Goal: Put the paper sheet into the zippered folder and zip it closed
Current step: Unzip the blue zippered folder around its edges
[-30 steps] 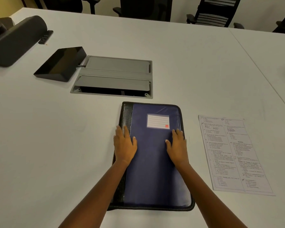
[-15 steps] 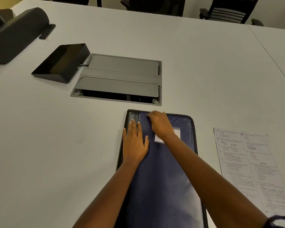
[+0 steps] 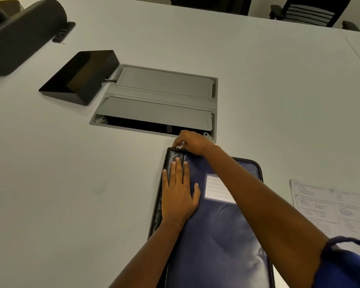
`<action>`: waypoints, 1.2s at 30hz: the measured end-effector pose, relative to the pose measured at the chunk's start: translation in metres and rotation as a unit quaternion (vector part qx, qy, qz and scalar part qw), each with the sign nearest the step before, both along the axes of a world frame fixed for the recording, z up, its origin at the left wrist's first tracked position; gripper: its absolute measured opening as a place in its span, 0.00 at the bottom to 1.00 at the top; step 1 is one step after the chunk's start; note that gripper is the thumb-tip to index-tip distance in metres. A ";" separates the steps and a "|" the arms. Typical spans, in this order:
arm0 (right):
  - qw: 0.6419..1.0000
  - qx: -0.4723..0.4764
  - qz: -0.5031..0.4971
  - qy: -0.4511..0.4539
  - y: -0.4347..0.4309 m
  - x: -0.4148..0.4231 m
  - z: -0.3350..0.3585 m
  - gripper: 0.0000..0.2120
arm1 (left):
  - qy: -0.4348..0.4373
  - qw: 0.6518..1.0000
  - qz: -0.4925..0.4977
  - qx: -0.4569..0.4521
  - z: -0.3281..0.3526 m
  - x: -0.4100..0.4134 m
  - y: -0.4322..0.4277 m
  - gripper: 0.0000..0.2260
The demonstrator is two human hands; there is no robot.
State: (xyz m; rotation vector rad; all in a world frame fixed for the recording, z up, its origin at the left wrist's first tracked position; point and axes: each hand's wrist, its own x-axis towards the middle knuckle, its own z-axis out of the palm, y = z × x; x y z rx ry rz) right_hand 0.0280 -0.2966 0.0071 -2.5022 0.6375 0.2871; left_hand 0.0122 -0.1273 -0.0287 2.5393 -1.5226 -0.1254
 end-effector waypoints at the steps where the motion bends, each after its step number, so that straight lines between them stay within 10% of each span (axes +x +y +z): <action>1: 1.000 -0.002 0.005 0.001 -0.001 0.000 0.000 0.10 | 0.000 1.000 0.000 0.000 0.000 0.000 0.000 0.28; 36: 0.980 -0.201 0.012 0.005 -0.049 -0.148 -0.004 0.09 | 0.060 0.998 0.001 -0.022 -0.010 0.001 0.002 0.31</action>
